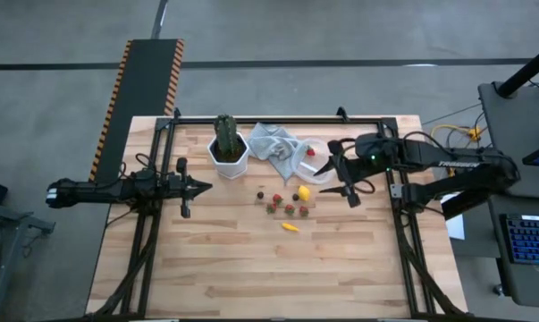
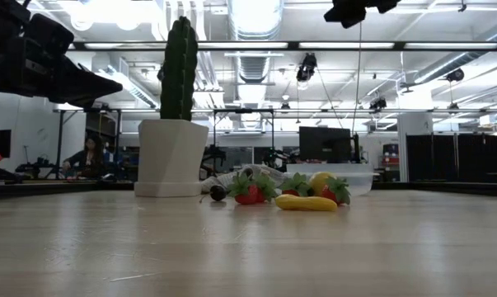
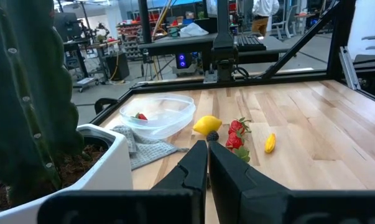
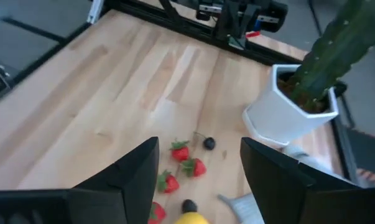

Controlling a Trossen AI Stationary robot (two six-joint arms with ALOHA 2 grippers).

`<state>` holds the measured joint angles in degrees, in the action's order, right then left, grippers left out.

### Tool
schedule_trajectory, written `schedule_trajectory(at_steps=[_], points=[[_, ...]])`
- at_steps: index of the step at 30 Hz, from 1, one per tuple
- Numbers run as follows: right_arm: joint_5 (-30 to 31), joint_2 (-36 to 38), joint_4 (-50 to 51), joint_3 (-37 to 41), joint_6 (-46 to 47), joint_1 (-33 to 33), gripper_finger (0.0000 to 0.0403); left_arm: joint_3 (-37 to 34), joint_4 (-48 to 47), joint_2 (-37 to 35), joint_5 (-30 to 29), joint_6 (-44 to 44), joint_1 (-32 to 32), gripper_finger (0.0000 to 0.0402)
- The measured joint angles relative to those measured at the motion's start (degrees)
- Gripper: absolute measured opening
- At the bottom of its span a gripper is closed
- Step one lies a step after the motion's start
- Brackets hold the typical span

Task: Pick and placing Produce into tupperware
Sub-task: Put the corn into the transparent bin

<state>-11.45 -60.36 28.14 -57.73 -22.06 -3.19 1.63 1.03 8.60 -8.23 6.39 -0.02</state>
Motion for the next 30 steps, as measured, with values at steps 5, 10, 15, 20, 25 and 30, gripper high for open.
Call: schedule_trajectory(at_steps=[5, 10, 15, 20, 25, 30], points=[[1.1, -1.1, -0.3, -0.9, 0.6, 3.0, 0.0221, 0.0, 0.0, 0.0, 0.0, 0.0, 0.0, 0.0], [3.6, -3.6, 0.0, -1.1, 3.6, 4.7, 0.0221, 0.0, 0.0, 0.0, 0.0, 0.0, 0.0, 0.0], [4.1, -7.0, 0.0, -1.1, 4.2, 5.5, 0.022, 0.0, 0.0, 0.0, 0.0, 0.0, 0.0, 0.0], [4.1, -11.4, -0.1, -1.1, 8.2, 6.1, 0.0219, 0.0, 0.0, 0.0, 0.0, 0.0, 0.0, 0.0], [4.1, -16.5, -0.3, -1.1, 11.5, 7.1, 0.0219, 0.0, 0.0, 0.0, 0.0, 0.0, 0.0, 0.0], [4.1, -21.8, -0.6, -1.1, 13.8, 8.6, 0.0219, 0.0, 0.0, 0.0, 0.0, 0.0, 0.0, 0.0]])
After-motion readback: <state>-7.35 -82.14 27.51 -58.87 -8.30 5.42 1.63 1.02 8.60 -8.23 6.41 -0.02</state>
